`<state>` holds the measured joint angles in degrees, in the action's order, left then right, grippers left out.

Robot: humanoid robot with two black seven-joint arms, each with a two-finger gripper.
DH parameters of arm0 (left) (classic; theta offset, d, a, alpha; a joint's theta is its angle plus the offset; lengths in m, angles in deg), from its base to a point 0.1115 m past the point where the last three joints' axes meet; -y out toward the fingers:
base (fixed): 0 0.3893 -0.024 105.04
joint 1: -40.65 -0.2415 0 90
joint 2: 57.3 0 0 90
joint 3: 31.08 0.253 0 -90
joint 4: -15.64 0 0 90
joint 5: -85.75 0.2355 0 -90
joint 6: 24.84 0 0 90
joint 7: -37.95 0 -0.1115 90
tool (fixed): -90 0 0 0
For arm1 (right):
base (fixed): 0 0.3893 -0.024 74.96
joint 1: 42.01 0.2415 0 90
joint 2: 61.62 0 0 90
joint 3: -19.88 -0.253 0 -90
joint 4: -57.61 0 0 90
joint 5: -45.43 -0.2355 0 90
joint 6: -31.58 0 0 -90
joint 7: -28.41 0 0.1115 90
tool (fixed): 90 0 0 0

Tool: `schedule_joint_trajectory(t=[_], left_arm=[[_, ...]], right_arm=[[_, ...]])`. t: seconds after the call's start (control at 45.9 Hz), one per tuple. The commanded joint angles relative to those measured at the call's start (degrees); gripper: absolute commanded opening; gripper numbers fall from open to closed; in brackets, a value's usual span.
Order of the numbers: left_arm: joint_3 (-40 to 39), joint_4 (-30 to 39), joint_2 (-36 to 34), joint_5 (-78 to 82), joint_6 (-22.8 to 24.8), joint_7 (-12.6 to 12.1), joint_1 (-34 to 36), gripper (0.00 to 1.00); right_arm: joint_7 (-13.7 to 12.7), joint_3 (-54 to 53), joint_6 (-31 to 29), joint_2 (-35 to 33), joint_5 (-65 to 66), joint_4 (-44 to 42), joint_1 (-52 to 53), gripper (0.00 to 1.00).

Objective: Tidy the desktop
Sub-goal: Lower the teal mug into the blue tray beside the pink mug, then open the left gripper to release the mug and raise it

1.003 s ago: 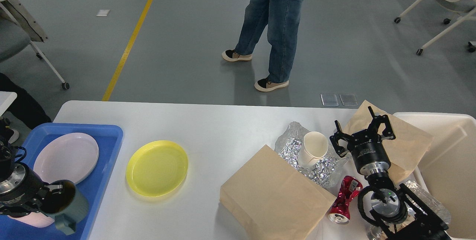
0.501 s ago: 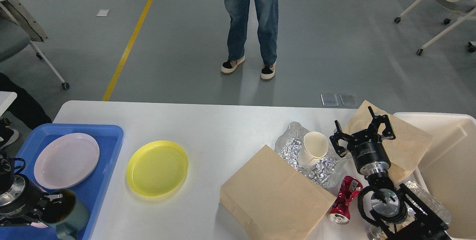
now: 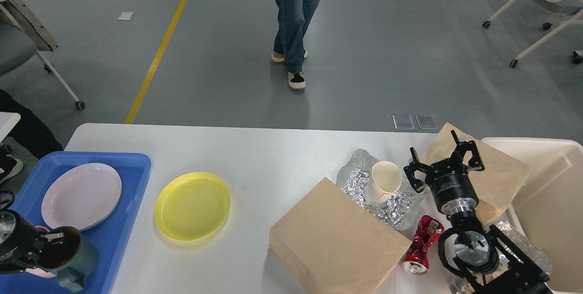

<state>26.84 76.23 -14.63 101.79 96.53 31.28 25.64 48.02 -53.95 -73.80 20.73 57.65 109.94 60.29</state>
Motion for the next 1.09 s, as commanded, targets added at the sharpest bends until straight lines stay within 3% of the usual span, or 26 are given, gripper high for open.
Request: schedule_joint_trajectory(t=[0.0,0.087,0.262,0.305,0.48,0.61,0.894,1.068], left_arm=[[0.0,0.0,0.0,-0.1,-0.1,0.0,0.1,0.12],[-0.2,-0.1,0.0,-0.8,-0.2,-0.1,0.1,0.27],[-0.3,0.1,0.0,-1.0,-2.2,-0.1,0.1,0.83],[-0.2,0.1,0.0,-1.0,-2.2,-0.3,0.2,0.9],[0.9,1.5,-1.3,-1.1,-1.3,-0.4,1.6,0.93],[5.1,5.8,-2.6,-1.1,-0.2,-0.3,7.6,0.93],[27.2,17.8,1.4,-8.7,-0.2,-0.1,36.2,0.93],[31.7,27.4,8.5,-10.9,-0.2,-0.1,53.0,0.93]], right_arm=[[0.0,0.0,0.0,0.0,0.0,0.0,0.0,1.0],[0.0,0.1,0.0,0.0,0.0,0.0,0.0,1.0],[0.0,0.1,0.0,0.0,0.0,0.0,0.0,1.0],[0.0,0.1,0.0,0.0,0.0,0.0,0.0,1.0],[0.0,0.0,0.0,0.0,0.0,0.1,0.0,1.0],[0.0,0.0,0.0,0.0,0.0,0.0,0.0,1.0],[0.0,0.0,0.0,-0.1,0.0,0.1,0.0,1.0],[0.0,0.0,0.0,0.0,0.0,0.1,0.0,1.0]])
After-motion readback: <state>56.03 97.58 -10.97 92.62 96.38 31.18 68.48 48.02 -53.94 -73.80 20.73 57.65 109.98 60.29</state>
